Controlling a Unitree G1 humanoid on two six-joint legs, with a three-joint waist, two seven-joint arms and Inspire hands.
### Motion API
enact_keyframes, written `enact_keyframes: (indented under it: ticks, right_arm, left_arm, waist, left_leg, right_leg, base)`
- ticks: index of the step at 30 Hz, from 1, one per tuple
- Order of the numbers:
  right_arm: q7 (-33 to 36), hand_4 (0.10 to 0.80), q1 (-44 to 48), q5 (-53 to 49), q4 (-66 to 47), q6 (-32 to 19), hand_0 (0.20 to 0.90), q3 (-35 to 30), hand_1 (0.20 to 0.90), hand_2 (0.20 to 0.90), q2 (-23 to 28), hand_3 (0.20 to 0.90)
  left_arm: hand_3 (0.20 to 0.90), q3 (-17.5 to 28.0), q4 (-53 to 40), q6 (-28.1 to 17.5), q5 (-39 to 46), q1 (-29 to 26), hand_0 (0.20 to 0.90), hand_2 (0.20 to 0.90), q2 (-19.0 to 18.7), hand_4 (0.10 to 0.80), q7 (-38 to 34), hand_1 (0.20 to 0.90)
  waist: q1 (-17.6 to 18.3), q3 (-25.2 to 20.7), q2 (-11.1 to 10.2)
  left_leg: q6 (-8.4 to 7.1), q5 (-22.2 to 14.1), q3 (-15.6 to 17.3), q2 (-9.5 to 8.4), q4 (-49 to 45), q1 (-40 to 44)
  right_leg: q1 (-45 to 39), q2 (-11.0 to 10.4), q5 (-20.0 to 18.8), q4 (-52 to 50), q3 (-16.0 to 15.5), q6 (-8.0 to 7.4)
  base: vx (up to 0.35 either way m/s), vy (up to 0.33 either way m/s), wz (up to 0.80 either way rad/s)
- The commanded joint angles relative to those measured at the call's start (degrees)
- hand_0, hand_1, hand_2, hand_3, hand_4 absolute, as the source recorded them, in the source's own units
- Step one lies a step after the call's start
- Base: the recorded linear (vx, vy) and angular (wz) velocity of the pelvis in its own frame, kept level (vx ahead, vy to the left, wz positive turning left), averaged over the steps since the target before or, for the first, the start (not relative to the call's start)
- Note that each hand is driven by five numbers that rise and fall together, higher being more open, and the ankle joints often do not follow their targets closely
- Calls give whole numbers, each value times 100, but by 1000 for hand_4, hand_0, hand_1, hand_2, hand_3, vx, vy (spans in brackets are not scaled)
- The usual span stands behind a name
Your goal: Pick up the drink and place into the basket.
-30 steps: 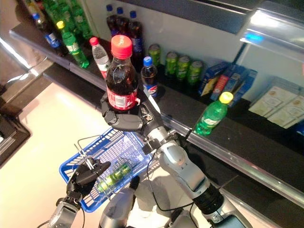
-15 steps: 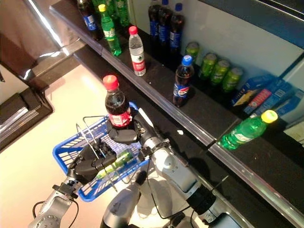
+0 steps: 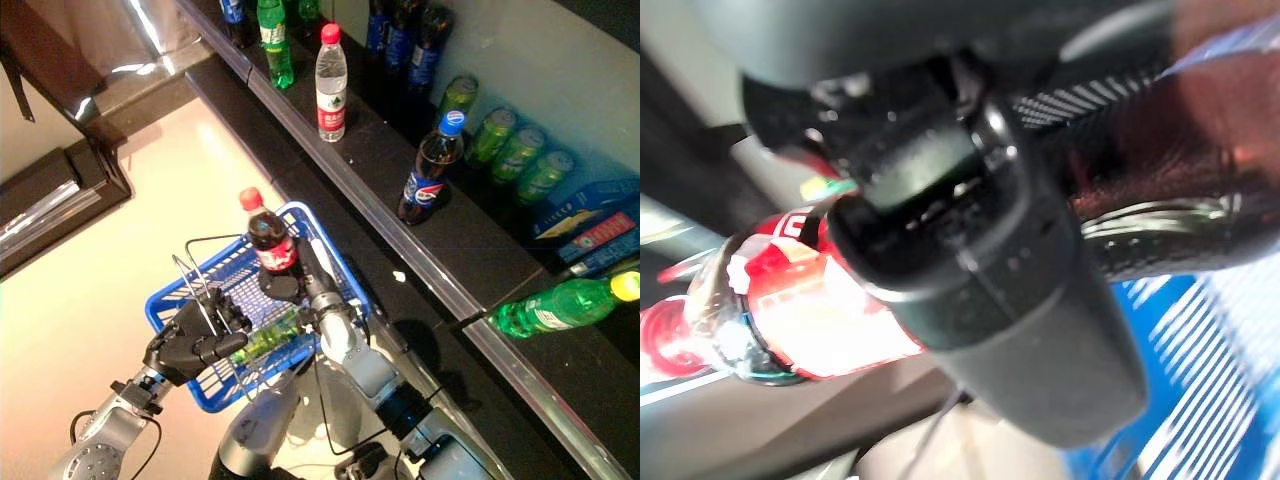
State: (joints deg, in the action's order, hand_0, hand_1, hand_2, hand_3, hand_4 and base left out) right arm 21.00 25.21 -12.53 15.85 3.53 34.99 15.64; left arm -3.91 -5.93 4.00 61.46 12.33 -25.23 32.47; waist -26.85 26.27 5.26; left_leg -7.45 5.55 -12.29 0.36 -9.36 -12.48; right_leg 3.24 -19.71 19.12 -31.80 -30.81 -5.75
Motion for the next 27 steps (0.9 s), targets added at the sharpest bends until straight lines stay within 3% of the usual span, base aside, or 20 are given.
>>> enact_keyframes:
  ticks: [1,12,19,20,22,27]
  right_arm:
    - [181,100,1040,229,-503,-919,300,-75,300,300,-730,200]
    - [-1,100,1470,-652,892,-1057,300,-33,300,300,-1124,200]
    - [-316,100,1751,-1304,1337,-671,300,278,300,300,-1495,200]
    - [-474,100,1765,-1542,1510,-621,300,325,300,300,-1550,200]
    - [-875,100,1778,-2235,1716,-304,300,428,300,300,-1617,200]
    - [-1840,100,1720,-4069,2130,-69,300,356,300,300,-1713,200]
  left_arm:
    - [200,590,-2116,-809,1120,-902,300,300,46,100,1331,300]
    - [200,330,-2335,-711,648,-1454,300,300,-173,100,1575,300]
    - [200,258,-2203,-690,481,-1642,300,300,-263,100,1433,300]
    - [200,272,-2170,-693,502,-1662,300,300,-284,100,1442,300]
    - [200,312,-2142,-683,558,-1699,300,300,-327,100,1471,300]
    - [200,398,-2090,-642,690,-1682,300,300,-515,100,1636,300]
  waist:
    - [12,-143,21]
    - [-109,71,-36]
    - [-213,151,-23]
    - [-241,164,-49]
    - [-303,189,-64]
    - [-433,213,-128]
  left_leg:
    - [201,-324,14,-174,-733,-192]
    - [226,-311,-80,-200,-675,-334]
    - [249,-258,-141,-253,-626,-421]
    - [226,-399,-145,-239,-634,-377]
    - [228,-383,-158,-239,-589,-390]
    - [232,-347,-201,-238,-557,-411]
  right_leg:
    - [-385,122,-1383,1232,62,120]
    - [-324,134,-1472,1297,0,77]
    - [-245,135,-1499,1309,-5,45]
    - [-269,143,-1361,1263,56,-8]
    - [-249,142,-1352,1267,30,-21]
    - [-288,157,-1360,1284,-68,-34]
  base:
    - [-5,-35,11]
    - [-6,-30,9]
    - [13,-10,7]
    - [60,-60,6]
    - [23,-49,5]
    - [13,-43,3]
